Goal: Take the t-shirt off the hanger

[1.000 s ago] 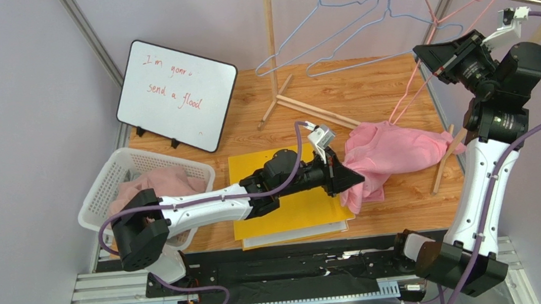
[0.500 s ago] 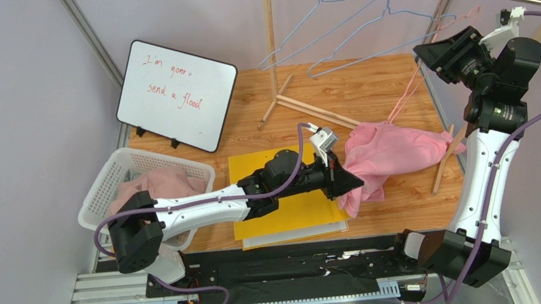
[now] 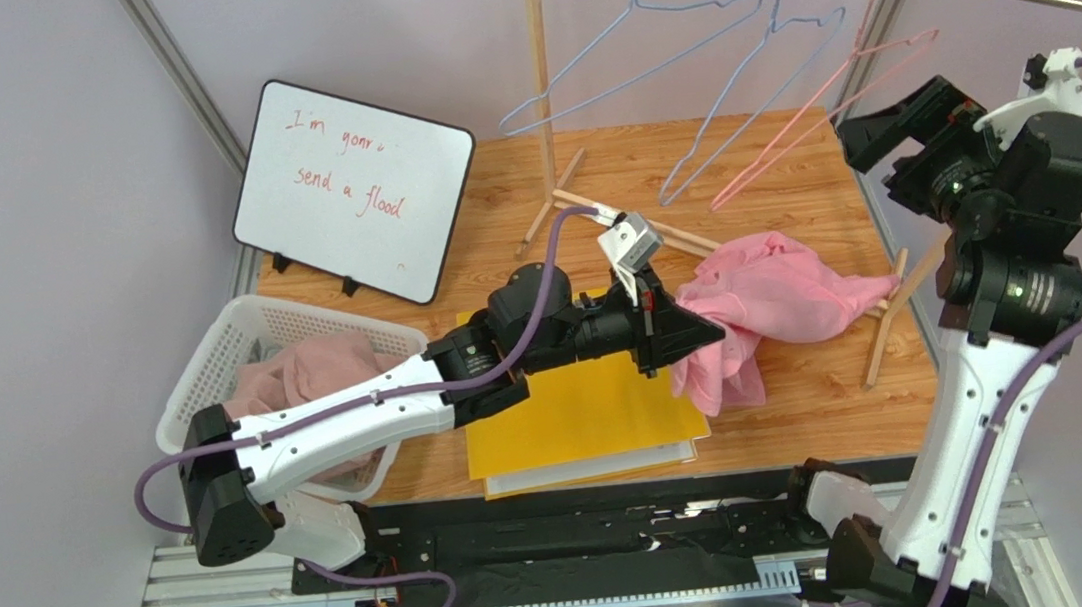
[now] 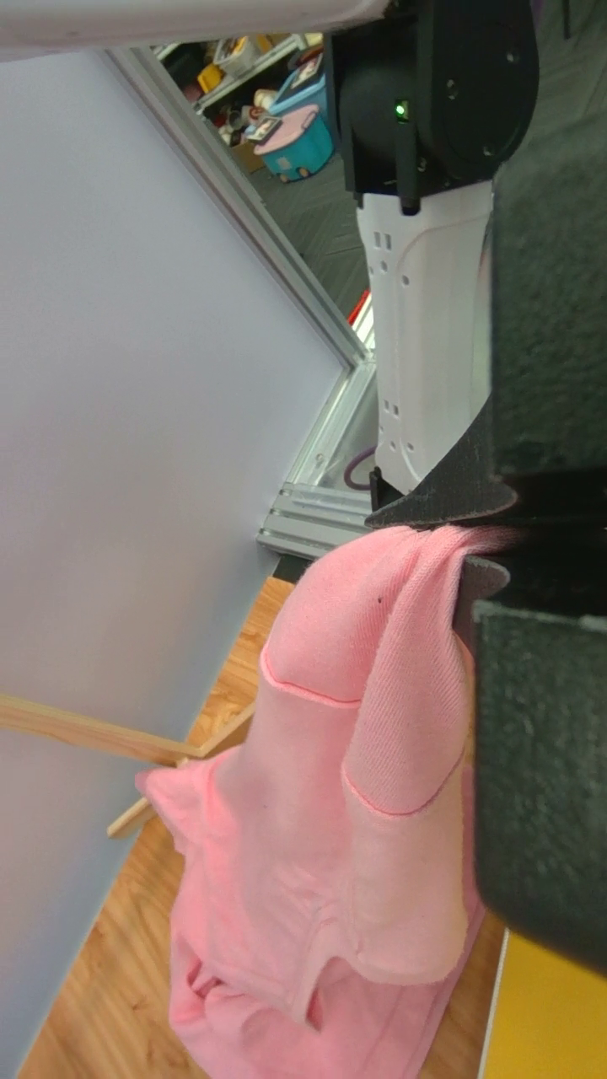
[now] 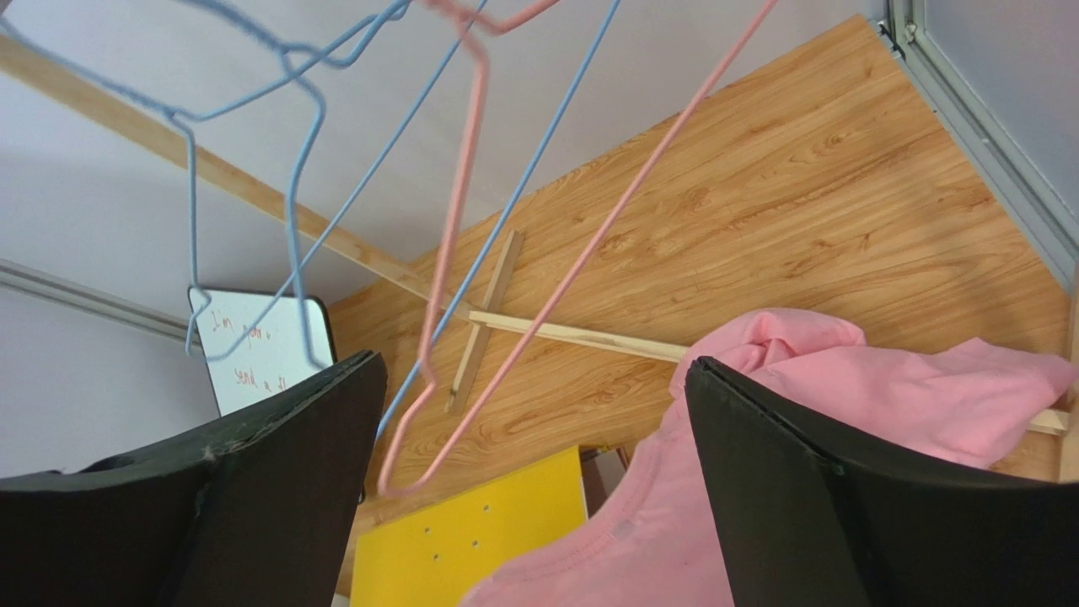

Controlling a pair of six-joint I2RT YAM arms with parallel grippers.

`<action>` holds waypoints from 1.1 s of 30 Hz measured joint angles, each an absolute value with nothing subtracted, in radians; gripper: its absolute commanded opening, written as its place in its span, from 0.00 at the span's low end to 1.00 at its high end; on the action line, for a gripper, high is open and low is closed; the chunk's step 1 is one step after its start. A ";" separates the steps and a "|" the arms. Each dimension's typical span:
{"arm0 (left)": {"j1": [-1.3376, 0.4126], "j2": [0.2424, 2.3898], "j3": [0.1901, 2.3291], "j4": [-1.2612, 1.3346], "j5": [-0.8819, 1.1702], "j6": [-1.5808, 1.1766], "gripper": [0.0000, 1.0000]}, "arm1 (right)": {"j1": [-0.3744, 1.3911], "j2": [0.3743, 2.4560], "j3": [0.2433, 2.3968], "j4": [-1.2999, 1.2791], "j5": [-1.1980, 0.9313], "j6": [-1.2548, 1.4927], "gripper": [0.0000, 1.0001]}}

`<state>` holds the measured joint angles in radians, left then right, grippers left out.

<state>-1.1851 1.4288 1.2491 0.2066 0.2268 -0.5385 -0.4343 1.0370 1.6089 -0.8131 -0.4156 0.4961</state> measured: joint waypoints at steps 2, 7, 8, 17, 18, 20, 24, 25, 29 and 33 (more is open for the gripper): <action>-1.185 1.414 1.271 0.183 0.226 -0.524 0.00 | -0.396 0.981 1.609 -0.849 -0.383 0.474 0.95; -1.184 1.378 1.326 0.120 0.224 -0.490 0.00 | -0.313 0.834 1.565 -0.875 -0.400 0.446 0.94; -1.184 1.376 1.341 0.107 0.224 -0.484 0.00 | -0.294 0.808 1.551 -0.878 -0.424 0.442 0.95; -1.147 1.376 1.543 -0.015 0.224 -0.440 0.00 | -0.027 0.800 1.453 -0.855 -0.686 0.385 1.00; -1.142 1.376 1.570 -0.032 0.224 -0.437 0.00 | -0.014 0.798 1.435 -0.850 -0.707 0.372 1.00; -1.135 1.376 1.615 -0.051 0.225 -0.431 0.00 | 0.016 0.785 1.393 -0.831 -0.738 0.353 1.00; -1.132 1.379 1.698 -0.081 0.236 -0.428 0.00 | 0.085 0.744 1.326 -0.782 -0.806 0.319 1.00; -1.132 1.384 1.722 -0.089 0.245 -0.428 0.00 | 0.102 0.733 1.317 -0.771 -0.820 0.311 1.00; -1.132 1.429 1.839 -0.102 0.286 -0.433 0.00 | 0.156 0.705 1.293 -0.710 -0.869 0.284 1.00; -1.131 1.488 1.948 -0.101 0.338 -0.448 0.00 | 0.173 0.701 1.263 -0.672 -0.904 0.283 1.00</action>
<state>-1.1305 1.4876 1.9476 -0.1013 0.3382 -0.4480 0.1730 0.7006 1.2633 -0.6716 -0.9039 0.2832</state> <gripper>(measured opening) 0.006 0.998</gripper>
